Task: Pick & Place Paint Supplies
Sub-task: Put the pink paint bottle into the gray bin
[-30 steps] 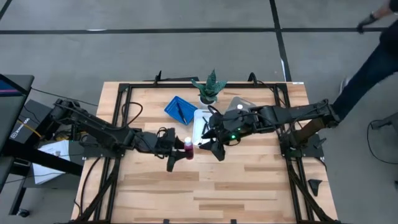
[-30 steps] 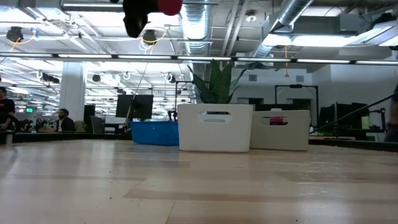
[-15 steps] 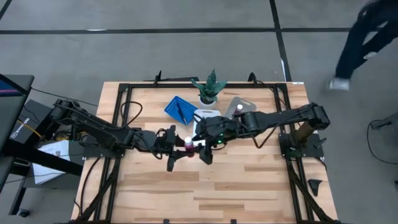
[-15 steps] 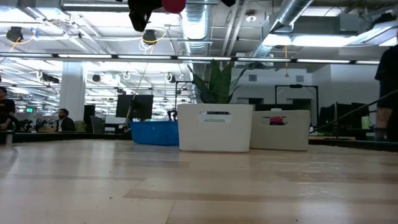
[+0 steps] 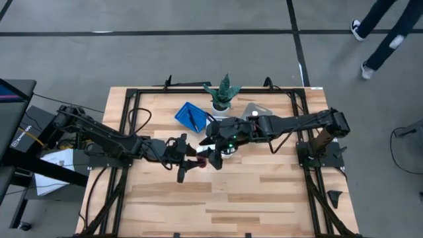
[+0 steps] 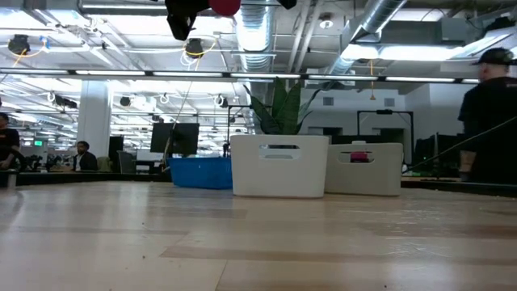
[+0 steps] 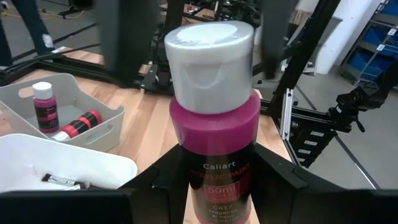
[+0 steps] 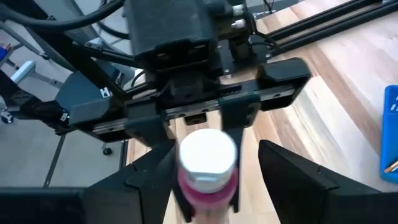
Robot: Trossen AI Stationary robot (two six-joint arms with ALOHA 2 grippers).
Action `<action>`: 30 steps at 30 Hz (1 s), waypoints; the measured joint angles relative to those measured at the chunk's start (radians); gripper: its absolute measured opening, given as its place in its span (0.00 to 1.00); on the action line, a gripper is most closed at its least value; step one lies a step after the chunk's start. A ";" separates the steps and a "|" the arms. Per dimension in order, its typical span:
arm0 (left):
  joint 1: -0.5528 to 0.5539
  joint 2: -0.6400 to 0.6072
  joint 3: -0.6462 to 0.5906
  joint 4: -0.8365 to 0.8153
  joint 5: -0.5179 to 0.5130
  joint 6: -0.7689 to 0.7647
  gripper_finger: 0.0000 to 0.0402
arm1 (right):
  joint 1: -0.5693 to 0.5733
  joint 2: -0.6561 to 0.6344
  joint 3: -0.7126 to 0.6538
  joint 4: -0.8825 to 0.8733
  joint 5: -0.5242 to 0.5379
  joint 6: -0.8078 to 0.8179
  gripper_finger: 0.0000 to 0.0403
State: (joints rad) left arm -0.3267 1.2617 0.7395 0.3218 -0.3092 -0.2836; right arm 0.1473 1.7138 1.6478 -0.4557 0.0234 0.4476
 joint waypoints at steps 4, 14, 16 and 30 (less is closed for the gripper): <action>0.000 0.000 0.000 0.000 0.000 0.000 0.33 | 0.003 0.000 0.000 -0.003 -0.009 -0.001 0.56; 0.000 0.000 0.000 0.000 0.000 -0.002 0.33 | 0.003 0.000 0.000 -0.004 -0.029 -0.002 0.50; 0.000 0.000 0.000 0.000 0.000 -0.004 0.33 | 0.003 0.001 0.000 -0.004 -0.047 -0.003 0.47; -0.001 0.000 0.000 0.000 0.000 -0.021 0.34 | 0.002 0.002 0.000 -0.006 -0.050 -0.013 0.25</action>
State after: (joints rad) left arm -0.3275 1.2621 0.7395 0.3222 -0.3088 -0.3043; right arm 0.1497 1.7153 1.6478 -0.4619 -0.0270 0.4342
